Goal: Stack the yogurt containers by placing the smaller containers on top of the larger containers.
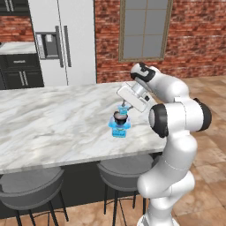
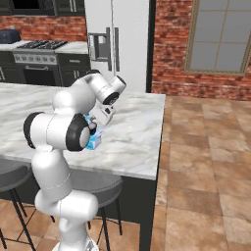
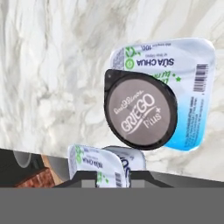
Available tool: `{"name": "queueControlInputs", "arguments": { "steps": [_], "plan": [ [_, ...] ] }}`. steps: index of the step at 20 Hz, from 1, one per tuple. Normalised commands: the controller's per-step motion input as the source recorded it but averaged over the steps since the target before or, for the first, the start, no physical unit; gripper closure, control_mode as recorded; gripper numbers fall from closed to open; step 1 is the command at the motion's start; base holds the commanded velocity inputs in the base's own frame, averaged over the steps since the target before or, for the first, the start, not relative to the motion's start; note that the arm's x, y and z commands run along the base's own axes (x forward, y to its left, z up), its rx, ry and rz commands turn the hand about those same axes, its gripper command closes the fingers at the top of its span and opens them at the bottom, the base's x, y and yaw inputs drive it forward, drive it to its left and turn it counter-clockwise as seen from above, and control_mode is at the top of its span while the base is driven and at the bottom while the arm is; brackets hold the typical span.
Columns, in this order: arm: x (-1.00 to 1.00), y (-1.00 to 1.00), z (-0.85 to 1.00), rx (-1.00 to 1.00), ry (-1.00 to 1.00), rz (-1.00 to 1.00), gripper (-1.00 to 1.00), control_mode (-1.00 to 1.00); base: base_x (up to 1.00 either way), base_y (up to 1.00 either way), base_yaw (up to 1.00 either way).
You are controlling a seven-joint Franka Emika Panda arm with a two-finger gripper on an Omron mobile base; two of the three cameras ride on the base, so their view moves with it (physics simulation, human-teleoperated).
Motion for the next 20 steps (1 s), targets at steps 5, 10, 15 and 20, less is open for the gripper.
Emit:
{"name": "queueControlInputs", "arguments": {
  "steps": [5, 10, 15, 20],
  "plan": [
    [-0.09, 0.00, 0.00, 0.00, -0.01, 0.00, 1.00, -1.00, 0.00, 0.00, 0.00],
    [-0.01, 0.00, 0.00, 0.00, -0.01, 0.00, 1.00, -1.00, 0.00, 0.00, 0.00],
    [0.08, 0.00, 0.00, 0.00, 0.00, 0.00, 1.00, -1.00, 0.00, 0.00, 0.00],
    [0.16, 0.00, 0.00, 0.00, 0.00, 0.00, 1.00, -1.00, 0.00, 0.00, 0.00]
  ]
}}
